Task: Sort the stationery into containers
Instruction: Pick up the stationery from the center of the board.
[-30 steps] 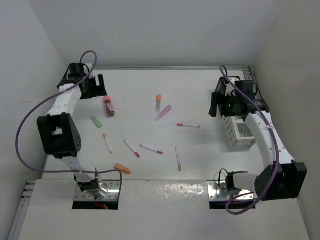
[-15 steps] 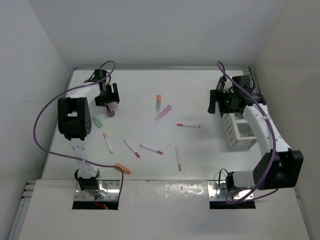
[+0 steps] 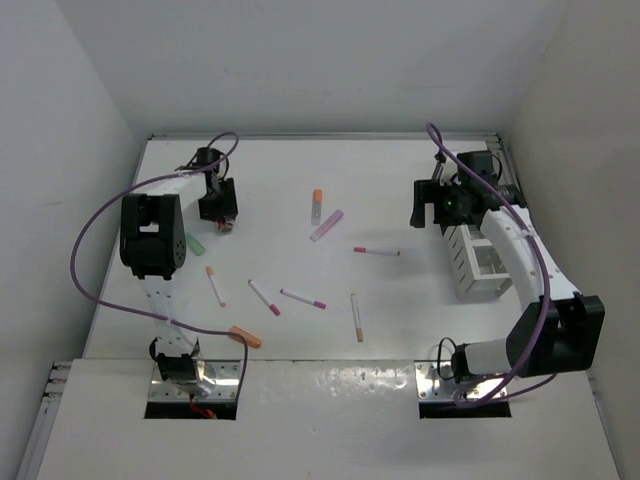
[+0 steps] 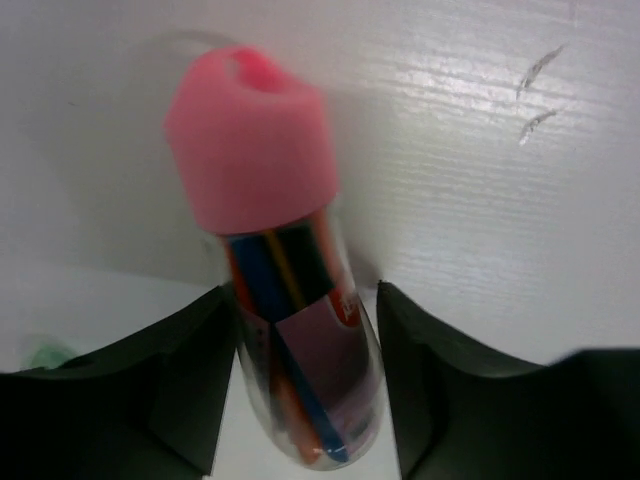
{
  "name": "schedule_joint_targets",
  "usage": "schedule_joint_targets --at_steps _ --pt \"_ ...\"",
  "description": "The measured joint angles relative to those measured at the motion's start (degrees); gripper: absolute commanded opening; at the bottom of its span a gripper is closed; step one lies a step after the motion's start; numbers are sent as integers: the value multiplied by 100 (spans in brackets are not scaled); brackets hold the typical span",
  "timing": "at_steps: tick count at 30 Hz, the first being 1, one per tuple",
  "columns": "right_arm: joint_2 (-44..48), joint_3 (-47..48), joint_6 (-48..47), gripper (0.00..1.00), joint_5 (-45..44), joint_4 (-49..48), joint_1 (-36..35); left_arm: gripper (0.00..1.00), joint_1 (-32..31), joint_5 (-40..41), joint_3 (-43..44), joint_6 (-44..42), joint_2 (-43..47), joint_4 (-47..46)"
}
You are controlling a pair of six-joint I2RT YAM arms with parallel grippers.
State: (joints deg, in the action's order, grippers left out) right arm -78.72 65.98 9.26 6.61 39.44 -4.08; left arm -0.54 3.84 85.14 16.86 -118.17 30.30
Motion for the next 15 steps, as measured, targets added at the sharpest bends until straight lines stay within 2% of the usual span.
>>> schedule_joint_targets --at_steps 2,5,6,7,9,12,15 --pt "0 17 0 97 0 -2 -59 40 15 -103 -26 -50 -11 -2" --pt "0 74 -4 97 13 -13 -160 26 24 -372 -26 -232 -11 -33" --pt "0 109 -15 97 24 -24 -208 24 24 -483 -26 -308 -11 -35" --pt "0 173 -31 97 28 -4 -260 10 26 -647 -26 -452 -11 -33" --pt "-9 365 -57 98 68 61 -363 3 26 -931 -44 -643 33 -31" --pt "-61 872 -79 99 269 181 -407 4 26 -1622 -341 -973 431 -127" --pt "-74 1248 -35 99 706 133 -205 9 26 -2675 -750 -1331 1340 -232"
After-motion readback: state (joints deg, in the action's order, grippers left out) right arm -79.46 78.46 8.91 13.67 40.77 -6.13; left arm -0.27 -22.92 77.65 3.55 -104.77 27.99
